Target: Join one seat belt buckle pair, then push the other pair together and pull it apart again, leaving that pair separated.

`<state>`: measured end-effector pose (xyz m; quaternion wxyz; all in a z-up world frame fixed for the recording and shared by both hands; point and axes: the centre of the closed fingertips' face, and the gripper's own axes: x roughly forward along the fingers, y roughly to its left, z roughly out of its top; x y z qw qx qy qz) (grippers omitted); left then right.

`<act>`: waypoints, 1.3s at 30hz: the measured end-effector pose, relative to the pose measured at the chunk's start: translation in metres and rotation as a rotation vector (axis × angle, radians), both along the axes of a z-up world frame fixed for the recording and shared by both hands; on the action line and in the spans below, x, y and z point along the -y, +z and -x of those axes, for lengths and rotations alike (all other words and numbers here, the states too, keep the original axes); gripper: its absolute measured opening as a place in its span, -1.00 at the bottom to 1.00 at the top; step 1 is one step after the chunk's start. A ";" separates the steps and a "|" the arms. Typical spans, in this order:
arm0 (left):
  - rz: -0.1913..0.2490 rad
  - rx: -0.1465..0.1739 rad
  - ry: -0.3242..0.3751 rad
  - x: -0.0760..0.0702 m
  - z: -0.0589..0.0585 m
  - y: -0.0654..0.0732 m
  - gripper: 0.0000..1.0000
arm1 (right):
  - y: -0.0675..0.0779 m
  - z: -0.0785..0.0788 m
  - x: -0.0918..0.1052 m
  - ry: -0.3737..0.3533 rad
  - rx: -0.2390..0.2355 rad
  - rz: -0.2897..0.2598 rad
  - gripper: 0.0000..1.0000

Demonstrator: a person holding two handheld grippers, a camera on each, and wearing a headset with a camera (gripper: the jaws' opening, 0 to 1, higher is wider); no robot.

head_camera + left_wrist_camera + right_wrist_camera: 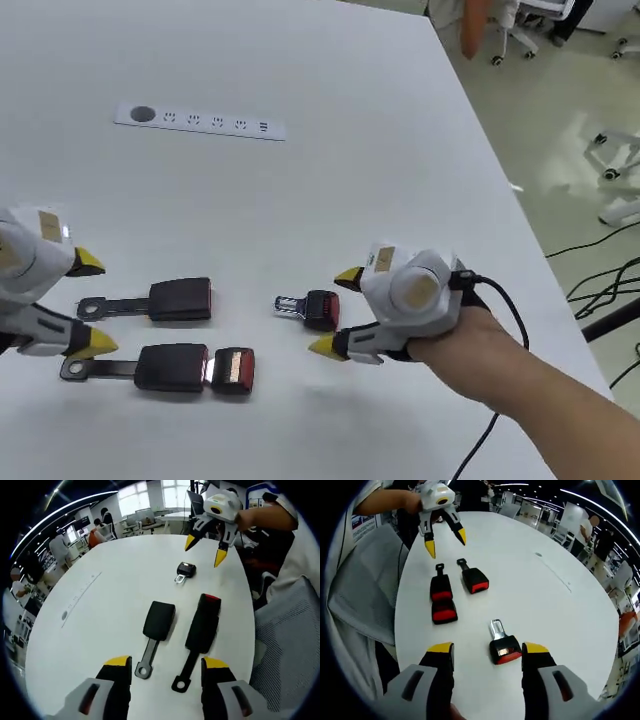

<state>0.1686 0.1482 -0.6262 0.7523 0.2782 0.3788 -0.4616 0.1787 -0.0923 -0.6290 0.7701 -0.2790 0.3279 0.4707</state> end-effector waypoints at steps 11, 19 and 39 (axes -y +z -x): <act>0.078 0.013 0.125 -0.027 0.041 0.004 0.35 | 0.007 0.035 0.005 -0.144 0.001 -0.056 0.42; 0.116 0.027 0.205 -0.038 0.060 0.012 0.53 | 0.001 0.054 0.012 -0.181 -0.011 -0.074 0.53; 0.241 0.040 0.354 -0.047 0.079 0.021 1.00 | 0.008 0.070 0.022 -0.293 0.027 -0.153 0.99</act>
